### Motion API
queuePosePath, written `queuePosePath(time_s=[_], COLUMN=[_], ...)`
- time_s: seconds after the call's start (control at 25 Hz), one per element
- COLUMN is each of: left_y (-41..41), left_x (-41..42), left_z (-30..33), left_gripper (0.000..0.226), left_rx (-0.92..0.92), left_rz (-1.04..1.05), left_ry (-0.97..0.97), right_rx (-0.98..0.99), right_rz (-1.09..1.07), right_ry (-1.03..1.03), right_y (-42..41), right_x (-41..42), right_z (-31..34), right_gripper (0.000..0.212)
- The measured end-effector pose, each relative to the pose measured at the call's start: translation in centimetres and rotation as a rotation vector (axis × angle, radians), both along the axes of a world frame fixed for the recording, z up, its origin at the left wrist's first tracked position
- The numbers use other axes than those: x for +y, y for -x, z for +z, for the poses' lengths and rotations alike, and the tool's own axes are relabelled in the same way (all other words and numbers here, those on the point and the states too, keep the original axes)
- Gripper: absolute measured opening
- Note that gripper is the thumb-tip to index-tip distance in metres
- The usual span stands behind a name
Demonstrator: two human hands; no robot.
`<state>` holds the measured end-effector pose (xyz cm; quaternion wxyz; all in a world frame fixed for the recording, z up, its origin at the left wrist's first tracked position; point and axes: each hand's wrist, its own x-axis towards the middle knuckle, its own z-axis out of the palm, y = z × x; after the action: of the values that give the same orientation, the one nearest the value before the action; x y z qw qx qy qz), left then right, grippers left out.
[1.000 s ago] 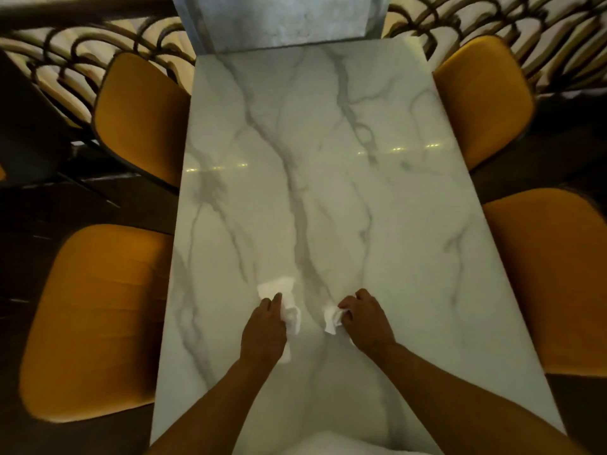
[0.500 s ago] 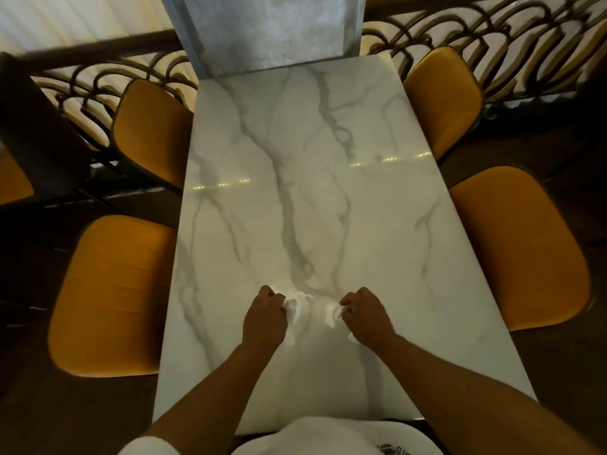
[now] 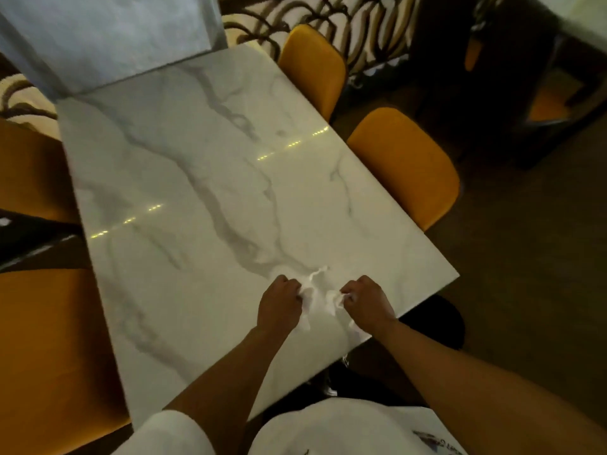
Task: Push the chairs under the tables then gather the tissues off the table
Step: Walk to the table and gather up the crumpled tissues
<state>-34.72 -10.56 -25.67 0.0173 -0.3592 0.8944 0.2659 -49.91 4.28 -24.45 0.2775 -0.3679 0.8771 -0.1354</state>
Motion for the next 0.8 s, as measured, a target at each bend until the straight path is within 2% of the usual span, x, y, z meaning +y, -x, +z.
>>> queuePosePath(time_s=[0.08, 0.16, 0.24, 0.32, 0.4, 0.52, 0.6, 0.68, 0.76, 0.8], left_y=[1.7, 3.1, 4.9, 6.6, 8.5, 11.4, 13.7, 17.0, 20.0, 21.0], left_x=[2.6, 5.0, 7.5, 9.7, 12.1, 15.2, 17.7, 20.9, 24.1, 25.2], left_z=[-0.5, -0.4, 0.1, 0.4, 0.5, -0.2, -0.7, -1.3, -1.9, -2.1], left_gripper=[0.007, 0.009, 0.009, 0.009, 0.010, 0.012, 0.013, 0.016, 0.020, 0.022], left_rx=[-0.002, 0.017, 0.031, 0.017, -0.031, -0.089, -0.115, -0.119, -0.155, -0.187], left_rz=[-0.121, -0.187, -0.266, -0.339, -0.389, -0.426, -0.440, -0.437, -0.386, -0.353], left_ry=[-0.023, -0.053, -0.062, -0.082, -0.103, -0.106, -0.124, -0.139, -0.156, -0.168], right_rx=[0.024, -0.085, -0.054, 0.008, -0.069, -0.197, -0.180, -0.225, -0.252, -0.254], right_rz=[0.022, -0.162, -0.324, -0.288, -0.347, -0.483, -0.526, -0.555, -0.631, -0.647], right_ry=[-0.061, -0.121, -0.136, -0.197, -0.193, -0.153, -0.056, -0.053, 0.012, -0.027], right_y=[-0.3, 0.0, 0.9, 1.3, 1.7, 3.9, 5.8, 8.4, 11.8, 12.9], right_x=[4.0, 7.4, 11.2, 14.4, 17.1, 20.7, 22.7, 25.8, 28.5, 29.3], right_z=[0.3, 0.8, 0.2, -0.2, 0.0, -0.5, -1.4, -2.7, -4.5, -5.0], right_gripper=[0.031, 0.030, 0.029, 0.030, 0.032, 0.032, 0.032, 0.031, 0.023, 0.019])
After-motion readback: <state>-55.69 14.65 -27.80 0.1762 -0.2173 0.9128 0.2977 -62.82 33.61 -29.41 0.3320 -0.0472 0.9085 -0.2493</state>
